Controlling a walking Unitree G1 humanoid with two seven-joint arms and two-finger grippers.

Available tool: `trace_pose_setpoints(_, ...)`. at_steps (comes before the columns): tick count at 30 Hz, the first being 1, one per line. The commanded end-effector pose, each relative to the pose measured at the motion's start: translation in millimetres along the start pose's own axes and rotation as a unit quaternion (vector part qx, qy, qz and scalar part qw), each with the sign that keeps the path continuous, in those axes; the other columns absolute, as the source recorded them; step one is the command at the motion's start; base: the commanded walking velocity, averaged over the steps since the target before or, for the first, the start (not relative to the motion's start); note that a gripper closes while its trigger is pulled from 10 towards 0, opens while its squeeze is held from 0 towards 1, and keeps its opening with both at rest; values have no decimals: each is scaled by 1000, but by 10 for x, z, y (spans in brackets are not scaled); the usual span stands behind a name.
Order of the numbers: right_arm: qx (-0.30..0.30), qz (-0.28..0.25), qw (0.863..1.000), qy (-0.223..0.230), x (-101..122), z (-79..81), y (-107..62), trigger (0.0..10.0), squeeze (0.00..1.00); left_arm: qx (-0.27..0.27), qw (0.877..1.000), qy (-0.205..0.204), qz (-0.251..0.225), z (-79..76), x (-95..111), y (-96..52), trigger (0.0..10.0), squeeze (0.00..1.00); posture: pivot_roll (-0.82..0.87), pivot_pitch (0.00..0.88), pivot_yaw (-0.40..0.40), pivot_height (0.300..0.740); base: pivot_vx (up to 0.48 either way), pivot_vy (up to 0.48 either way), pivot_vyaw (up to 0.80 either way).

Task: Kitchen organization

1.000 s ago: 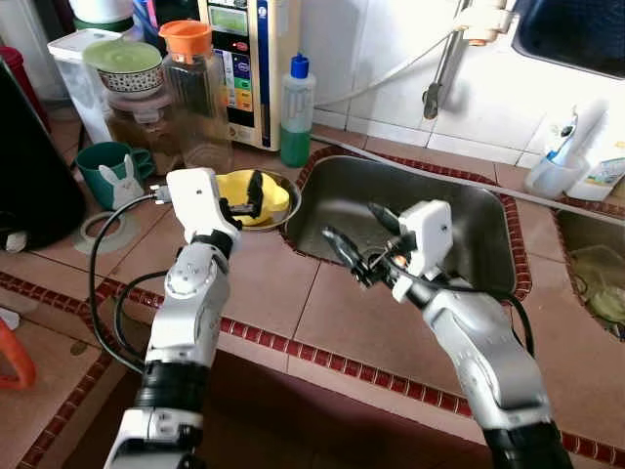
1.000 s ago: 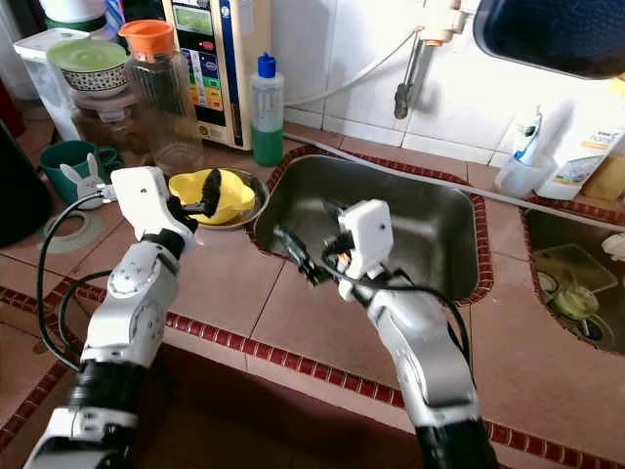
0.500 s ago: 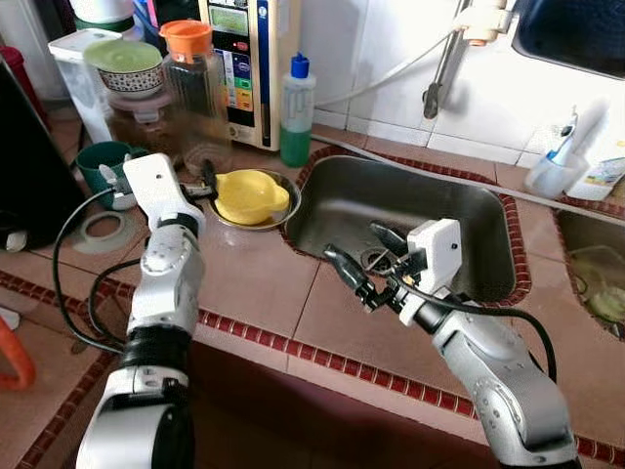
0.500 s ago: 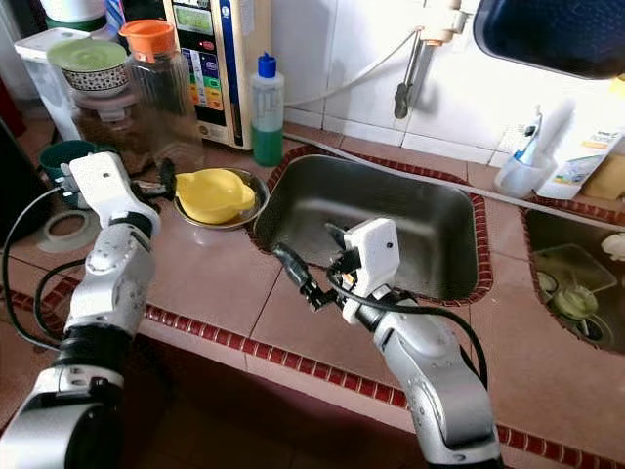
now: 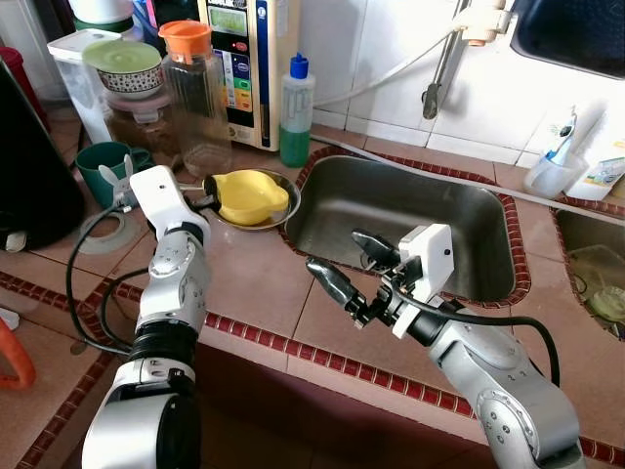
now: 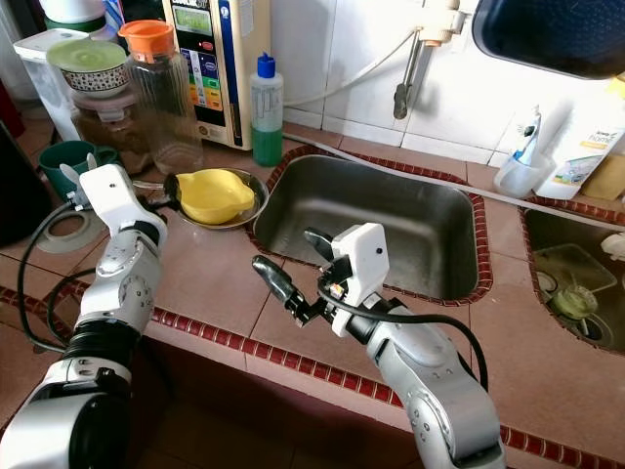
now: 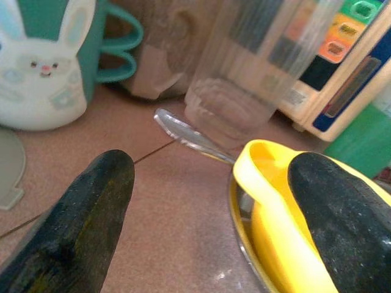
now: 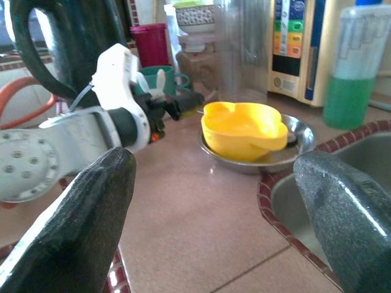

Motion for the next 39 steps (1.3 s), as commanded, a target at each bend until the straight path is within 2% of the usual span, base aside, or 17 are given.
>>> trace_pose_setpoints(1,3,-2,1000,-6,49,33,-17,10000,1000,-2,1000,-6,-15,-48,130,43,10000,0,90,0,-12,740,0,0,0)
trace_pose_setpoints(6,11,0,1000,-11,52,62,-10,10000,1000,-14,1000,2,-25,-131,176,44,10000,0,92,0,-12,740,0,0,0)
trace_pose_setpoints(10,9,5,1000,-10,24,42,1,10000,984,-7,1000,-15,-1,-123,45,29,10000,0,99,0,-15,740,0,0,0)
trace_pose_setpoints(13,9,6,1000,-9,20,39,10,10000,984,2,1000,-5,9,-89,-9,40,10000,0,97,0,-15,740,0,0,0)
trace_pose_setpoints(16,9,7,1000,-10,17,38,14,10000,984,-5,1000,22,0,-111,29,46,10000,0,97,0,-13,740,0,0,0)
trace_pose_setpoints(17,8,7,1000,-10,16,31,13,10000,980,-7,999,47,-13,-120,70,38,10000,0,99,0,-12,740,0,0,0)
trace_pose_setpoints(19,4,6,1000,-10,13,12,6,10000,980,-16,997,71,-40,-149,153,9,10000,0,101,0,-12,740,0,0,0)
trace_pose_setpoints(21,4,6,1000,-10,10,7,5,10000,984,-28,995,79,-56,-193,197,-14,10000,0,104,0,-13,740,0,0,0)
trace_pose_setpoints(23,2,6,1000,-10,5,-4,9,10000,980,-62,989,106,-84,-344,254,-69,10000,0,110,0,-16,740,0,0,0)
trace_pose_setpoints(24,3,5,1000,-9,7,-6,21,10000,984,-84,986,124,-78,-452,212,-78,10000,0,109,0,-16,740,0,0,0)
trace_pose_setpoints(30,4,4,1000,-12,19,-3,44,10000,980,-110,978,165,-61,-606,205,-13,10000,0,101,0,-14,740,0,0,0)
trace_pose_setpoints(34,1,3,1000,-13,21,-14,39,10000,976,-113,977,177,-47,-646,233,40,10000,0,99,0,-8,740,0,0,0)
trace_pose_setpoints(39,-2,0,1000,-13,23,-14,44,10000,980,-127,968,217,-15,-687,174,88,10000,0,95,0,-1,740,0,0,0)
Point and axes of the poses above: a point about 5 cm out from each wrist's last joint towards the gripper, its own y axis pointing out of the wrist towards the gripper, its own x axis along the axis of the wrist's last joint, z = x × y, the point moved 6 cm from there along y, pointing out of the wrist towards the gripper, and after that the axes turned 4 degrees about y, right-handed, at the moved point
